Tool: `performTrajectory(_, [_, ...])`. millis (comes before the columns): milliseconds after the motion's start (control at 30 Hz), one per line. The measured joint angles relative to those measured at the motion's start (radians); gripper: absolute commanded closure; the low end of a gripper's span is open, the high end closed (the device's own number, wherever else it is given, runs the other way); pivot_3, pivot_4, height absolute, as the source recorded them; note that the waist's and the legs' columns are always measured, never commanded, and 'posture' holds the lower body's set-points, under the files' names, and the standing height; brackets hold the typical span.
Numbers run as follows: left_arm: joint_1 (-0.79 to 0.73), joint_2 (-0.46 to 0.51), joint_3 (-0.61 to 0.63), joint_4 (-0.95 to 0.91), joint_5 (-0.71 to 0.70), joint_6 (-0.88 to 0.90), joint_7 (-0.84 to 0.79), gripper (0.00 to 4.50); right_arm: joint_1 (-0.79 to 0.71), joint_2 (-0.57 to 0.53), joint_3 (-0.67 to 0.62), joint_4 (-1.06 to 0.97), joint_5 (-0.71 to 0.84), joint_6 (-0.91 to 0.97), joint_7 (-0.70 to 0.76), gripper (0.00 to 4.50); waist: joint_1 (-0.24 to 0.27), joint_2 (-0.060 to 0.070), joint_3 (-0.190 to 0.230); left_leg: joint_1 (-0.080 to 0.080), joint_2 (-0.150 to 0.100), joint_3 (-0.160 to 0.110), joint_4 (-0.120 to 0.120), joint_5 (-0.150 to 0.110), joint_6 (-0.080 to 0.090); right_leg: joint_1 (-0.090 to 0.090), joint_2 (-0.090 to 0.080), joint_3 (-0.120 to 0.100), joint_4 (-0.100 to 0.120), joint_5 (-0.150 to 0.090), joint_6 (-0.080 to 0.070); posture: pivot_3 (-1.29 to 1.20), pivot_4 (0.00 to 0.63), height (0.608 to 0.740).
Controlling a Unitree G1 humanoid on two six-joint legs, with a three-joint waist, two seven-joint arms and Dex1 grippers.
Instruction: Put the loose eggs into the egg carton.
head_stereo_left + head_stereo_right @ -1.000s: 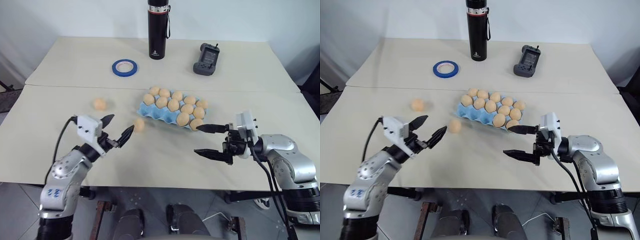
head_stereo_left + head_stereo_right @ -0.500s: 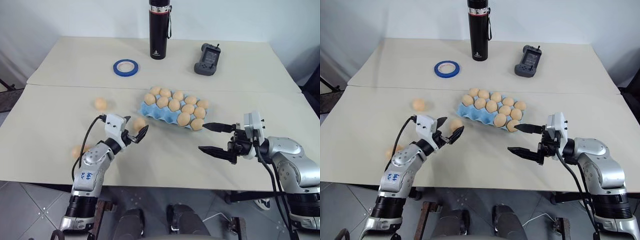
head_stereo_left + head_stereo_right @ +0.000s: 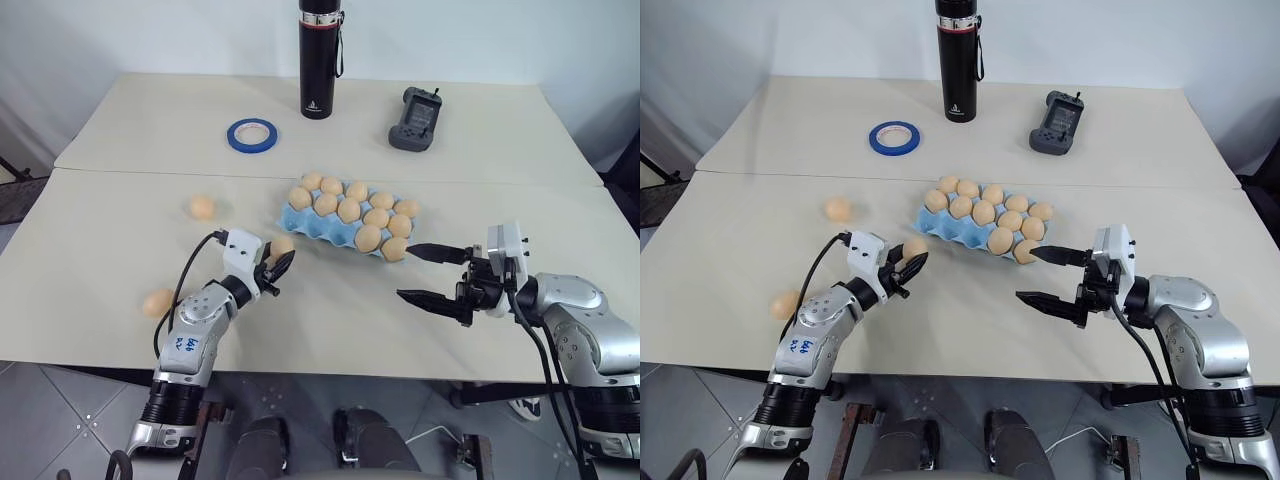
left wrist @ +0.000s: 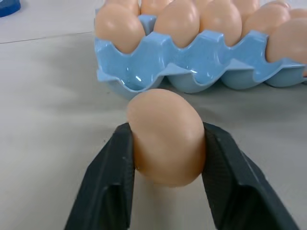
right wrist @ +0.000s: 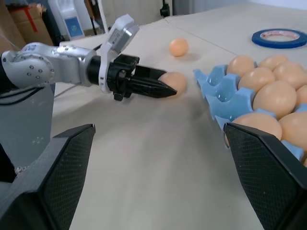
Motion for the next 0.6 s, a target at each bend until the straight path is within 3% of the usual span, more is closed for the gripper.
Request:
performTrajectory(333, [-0.011,-0.066,-0.041,-0.250,-0.067,0.123,-0.005,3.05,0.122,0.000,-0.034,0.010,-0.002,-0.047,-0.007,0.00,0.000,0.000,0.000,0.002,-0.001,0.000,0.001,0.001,0.001,0.003,0.000,0.000,0.000,0.001,0.001,0.00,0.150,0.740])
performTrajectory(433, [-0.101,-0.115,-0.060,-0.202,-0.060,0.109,0.004,3.05,0.134,0.001,-0.035,0.000,-0.002,-0.047,-0.028,0.00,0.001,0.000,0.000,0.002,-0.002,0.000,0.002,0.002,0.002,0.005,0.000,0.001,-0.001,0.003,0.004,0.00,0.150,0.740])
performTrajectory(600, [-0.268,-0.213,-0.082,0.065,-0.010,-0.018,0.029,3.05,0.145,0.010,-0.034,-0.022,-0.003,-0.048,-0.065,0.00,-0.002,0.000,0.001,0.005,-0.003,0.001,0.001,0.003,0.005,0.010,0.000,0.004,-0.006,0.005,0.008,0.00,0.150,0.740])
